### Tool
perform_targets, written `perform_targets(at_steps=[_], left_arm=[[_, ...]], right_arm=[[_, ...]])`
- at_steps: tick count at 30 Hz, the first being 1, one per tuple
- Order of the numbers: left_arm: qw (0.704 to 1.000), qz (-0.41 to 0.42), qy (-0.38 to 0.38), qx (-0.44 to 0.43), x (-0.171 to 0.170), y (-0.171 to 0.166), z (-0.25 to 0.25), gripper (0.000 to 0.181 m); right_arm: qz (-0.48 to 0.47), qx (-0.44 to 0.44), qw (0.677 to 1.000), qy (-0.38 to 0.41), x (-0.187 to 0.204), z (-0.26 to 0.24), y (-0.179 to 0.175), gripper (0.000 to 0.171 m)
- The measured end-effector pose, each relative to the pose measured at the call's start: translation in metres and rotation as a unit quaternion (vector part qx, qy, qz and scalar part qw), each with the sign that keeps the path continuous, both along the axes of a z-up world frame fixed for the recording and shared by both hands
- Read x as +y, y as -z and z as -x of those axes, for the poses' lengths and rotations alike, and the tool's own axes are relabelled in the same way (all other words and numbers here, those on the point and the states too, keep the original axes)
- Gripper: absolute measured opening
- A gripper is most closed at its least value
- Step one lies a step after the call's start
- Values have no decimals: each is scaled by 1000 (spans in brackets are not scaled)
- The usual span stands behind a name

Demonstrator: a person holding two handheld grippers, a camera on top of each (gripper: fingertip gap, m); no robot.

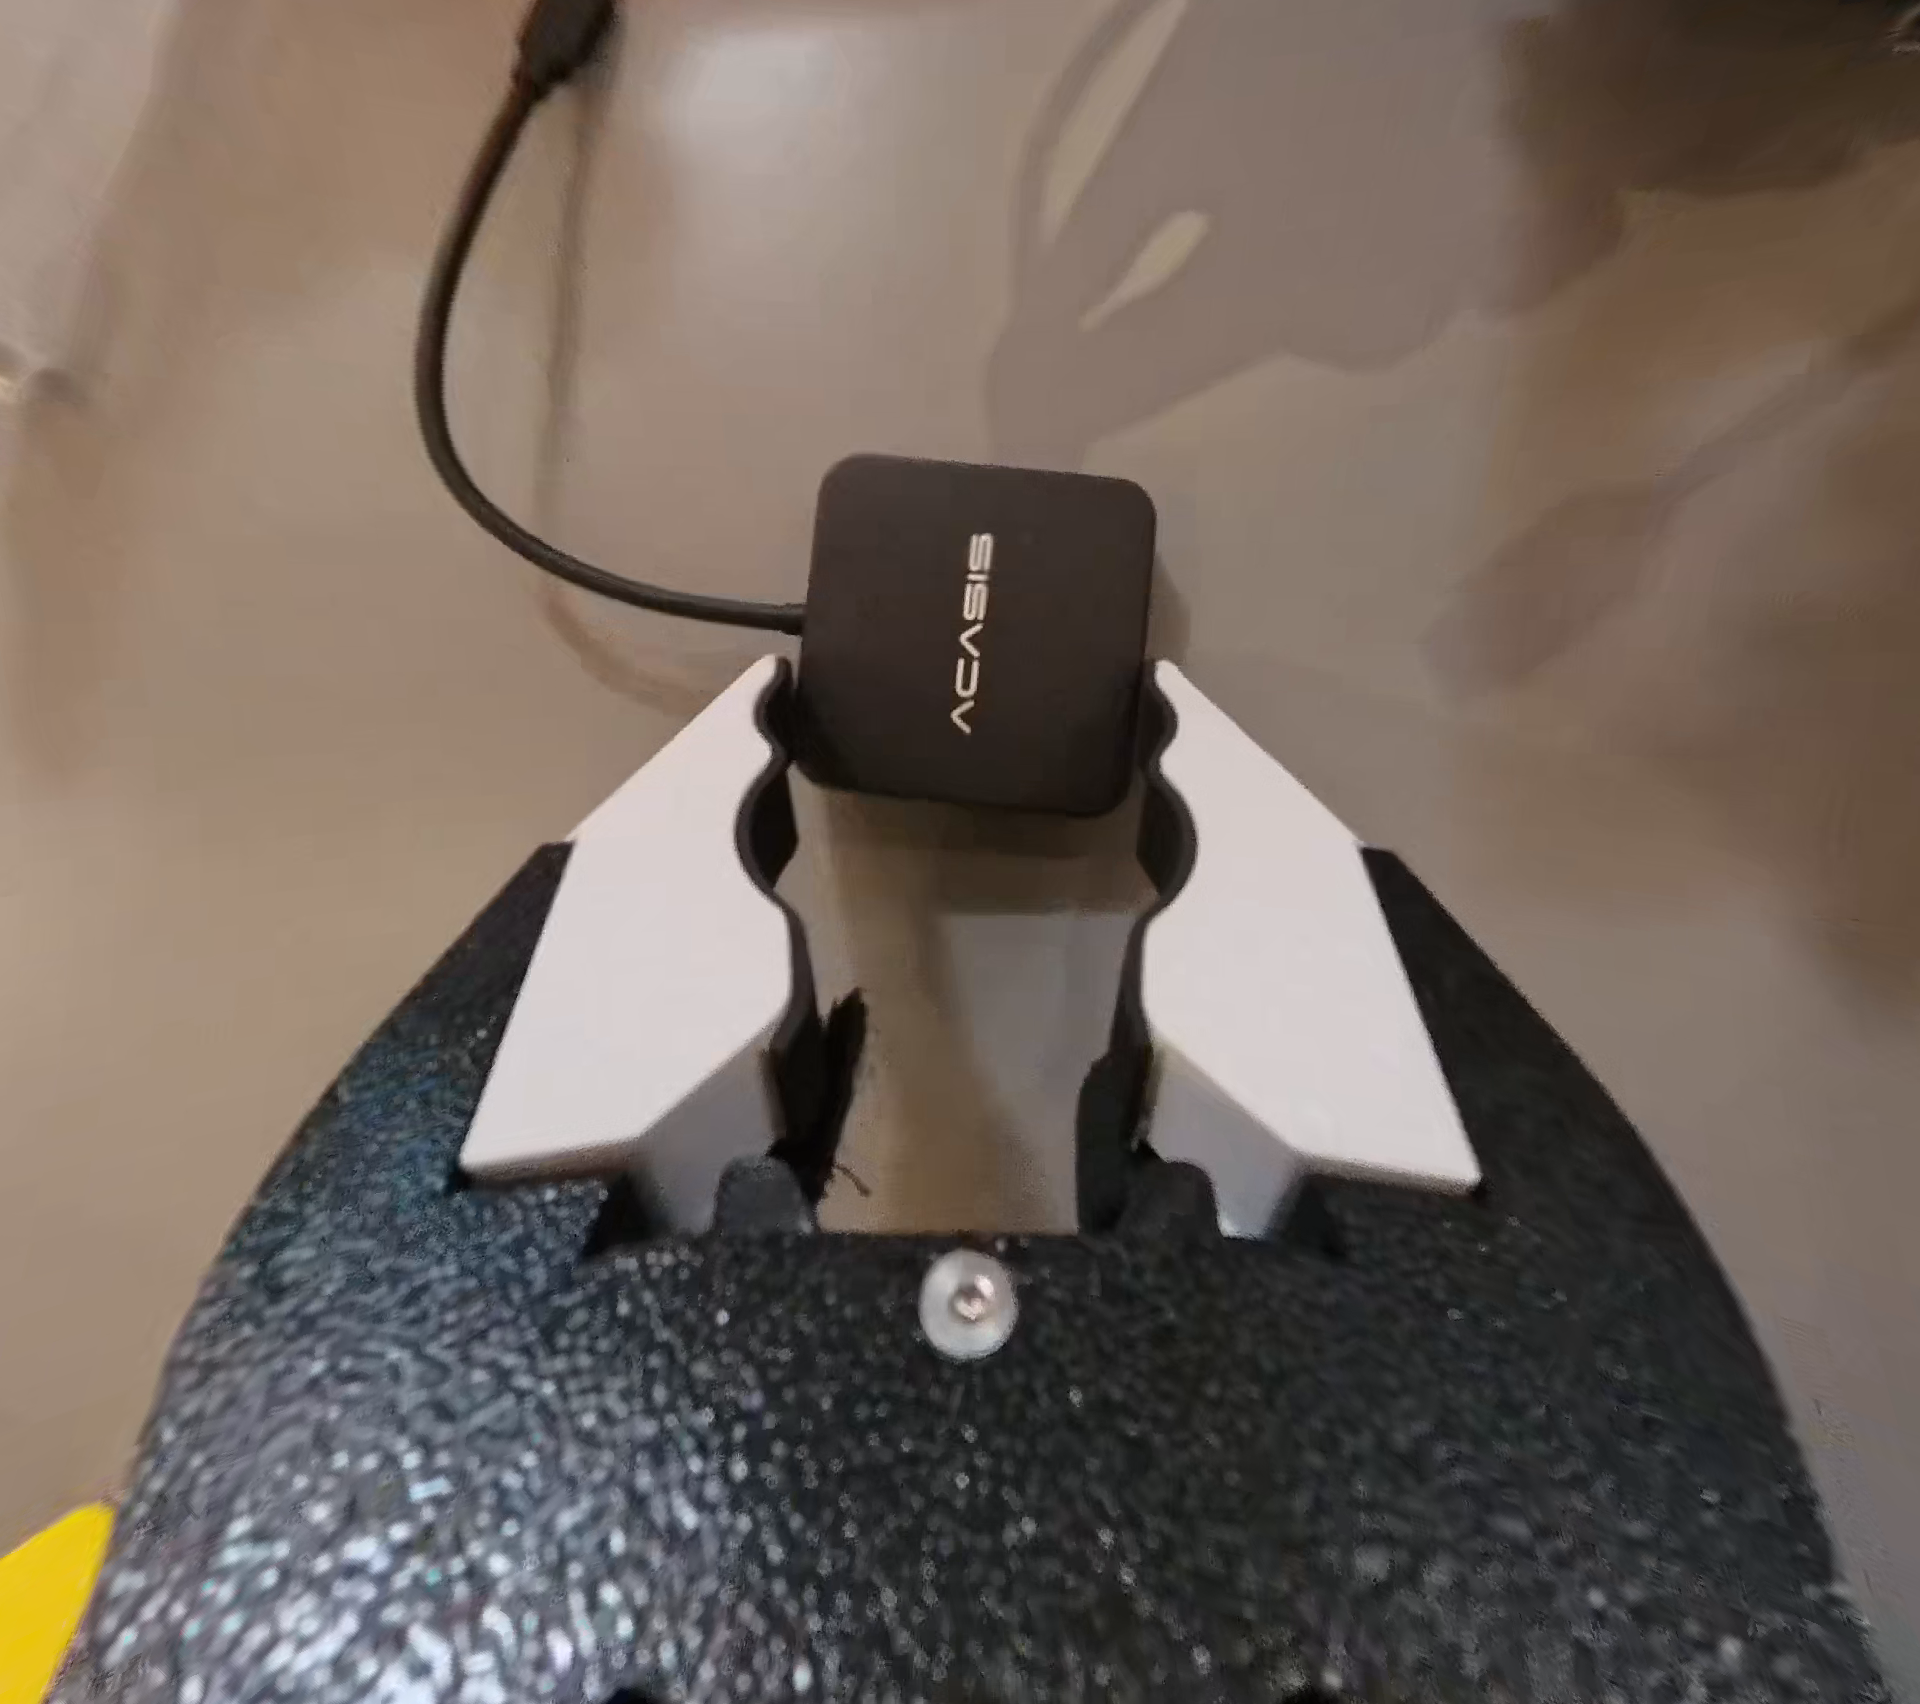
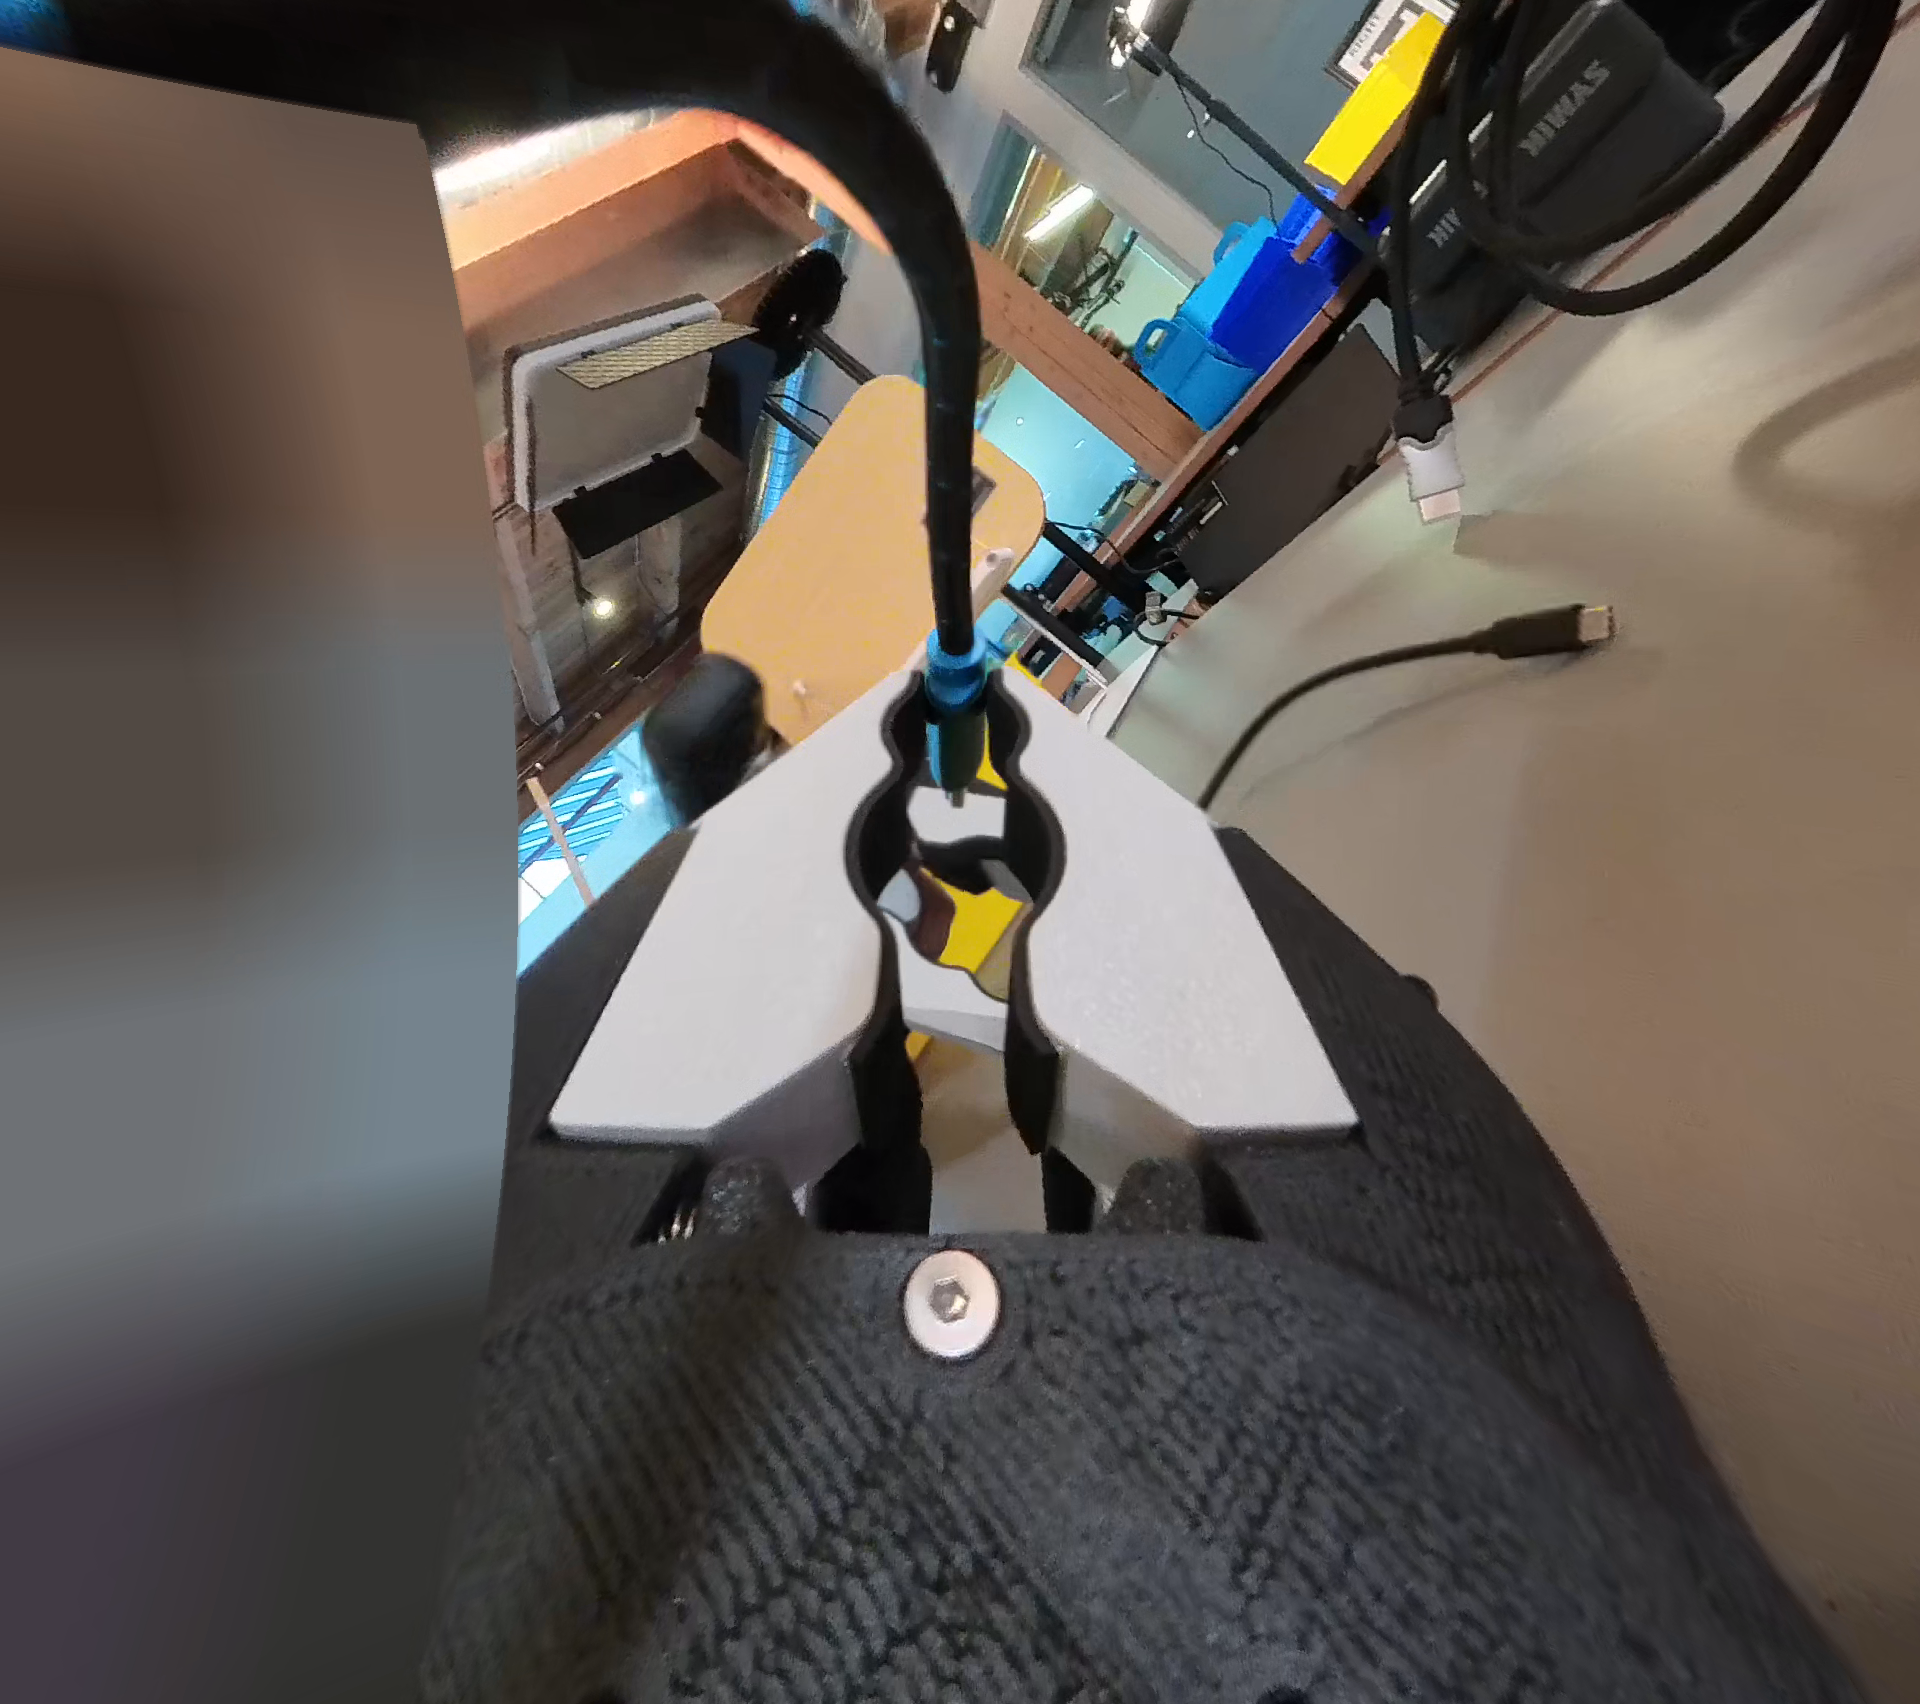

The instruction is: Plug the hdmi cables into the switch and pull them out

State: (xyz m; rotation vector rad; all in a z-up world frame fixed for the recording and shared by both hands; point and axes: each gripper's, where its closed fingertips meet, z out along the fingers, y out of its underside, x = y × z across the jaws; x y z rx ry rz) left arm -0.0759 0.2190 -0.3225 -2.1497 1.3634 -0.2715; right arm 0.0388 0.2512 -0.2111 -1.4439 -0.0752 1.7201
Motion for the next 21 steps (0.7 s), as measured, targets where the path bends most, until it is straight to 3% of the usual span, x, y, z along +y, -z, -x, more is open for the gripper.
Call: perform_targets(at_steps=[4, 11, 12, 13, 14, 21], left_arm=[[992, -118, -10, -39, 4, -21, -11, 63], [944, -279, -46, -171, -11, -71, -25, 62], [938, -291, -43, -182, -15, -75, -27, 52], [921, -325, -28, -213, -24, -87, -31, 0], [899, -366, -46, -235, -24, -100, -27, 0], [934, -261, -150, -192, -6, -63, 6, 3]], right_arm=[[-3, 0, 1000, 8, -1, 7, 1, 9], [-35, -10, 999, 10, -14, 29, -6, 9], [-31, -4, 999, 12, -14, 31, -6, 9], [-25, 1, 1000, 12, -15, 32, -5, 9], [-16, 7, 1000, 10, -16, 35, -4, 9], [-20, -18, 999, 23, -13, 34, 0, 9]])
